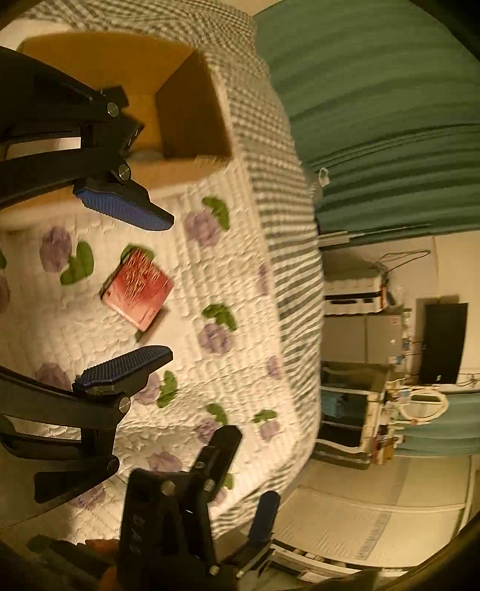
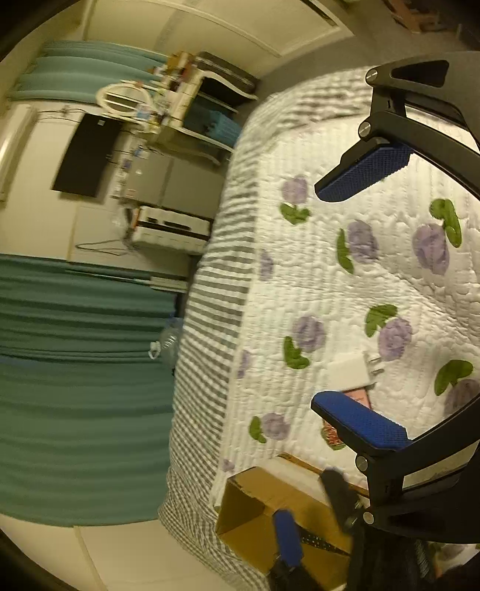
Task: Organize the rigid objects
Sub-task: 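Move both tools back over the pink card case and white charger, then grasp the pink card case with the left tool while the right tool grasps the white charger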
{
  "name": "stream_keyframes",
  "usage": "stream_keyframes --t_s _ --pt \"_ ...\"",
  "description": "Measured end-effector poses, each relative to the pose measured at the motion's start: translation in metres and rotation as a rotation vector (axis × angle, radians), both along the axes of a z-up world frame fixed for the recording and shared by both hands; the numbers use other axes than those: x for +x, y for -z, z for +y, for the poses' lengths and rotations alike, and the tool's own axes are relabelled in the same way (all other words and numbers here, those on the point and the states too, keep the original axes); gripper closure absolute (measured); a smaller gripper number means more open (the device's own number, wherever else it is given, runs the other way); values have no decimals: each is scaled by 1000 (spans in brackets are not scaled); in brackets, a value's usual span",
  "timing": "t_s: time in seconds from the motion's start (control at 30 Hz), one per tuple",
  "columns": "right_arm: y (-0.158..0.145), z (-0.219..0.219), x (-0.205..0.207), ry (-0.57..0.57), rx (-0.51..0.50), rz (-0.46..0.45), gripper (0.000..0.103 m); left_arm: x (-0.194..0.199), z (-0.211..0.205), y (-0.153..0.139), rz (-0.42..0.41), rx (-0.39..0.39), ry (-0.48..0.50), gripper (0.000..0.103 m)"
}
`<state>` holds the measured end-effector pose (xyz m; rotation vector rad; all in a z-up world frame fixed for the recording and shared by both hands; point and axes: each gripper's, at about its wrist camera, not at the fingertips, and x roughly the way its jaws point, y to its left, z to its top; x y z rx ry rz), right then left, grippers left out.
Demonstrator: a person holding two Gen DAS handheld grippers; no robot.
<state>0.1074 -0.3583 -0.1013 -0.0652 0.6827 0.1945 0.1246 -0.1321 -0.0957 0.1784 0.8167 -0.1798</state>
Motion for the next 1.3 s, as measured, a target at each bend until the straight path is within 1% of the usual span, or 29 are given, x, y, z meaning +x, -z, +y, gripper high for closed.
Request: stream_keyframes --t_s 0.07,0.13,0.3,0.4,0.47,0.57,0.63,0.7,0.87,1.0,1.07,1.17,1.3 --pt "7 -3 6 -7 28 37 0 6 -5 14 39 13 -3 35" --pt "16 -1 12 -18 21 81 0 12 -8 28 74 30 -9 35" --pt "35 7 18 -40 -19 127 0 26 -11 68 138 102 -13 35" --pt "42 8 20 -42 -23 153 0 33 -8 92 178 141 -16 35" --pt "44 8 22 -32 -26 161 0 35 -6 103 190 165 -7 35" --pt "46 2 26 -17 6 190 0 36 -5 111 171 163 22 35" --pt "52 -3 30 -2 42 226 0 37 -5 111 166 169 36 35" --pt "57 -7 33 20 58 254 0 37 -6 111 167 180 43 35" --pt "59 -10 34 46 52 267 0 23 -19 112 101 287 92 35" --pt "62 -10 35 50 44 278 0 18 -26 112 73 336 103 35" --pt "63 -12 36 62 44 287 0 19 -31 115 51 357 125 35" --pt "66 -20 37 80 77 308 0 29 -32 120 44 345 135 35" --pt "65 -27 36 110 92 312 0 29 -31 123 7 330 135 35"
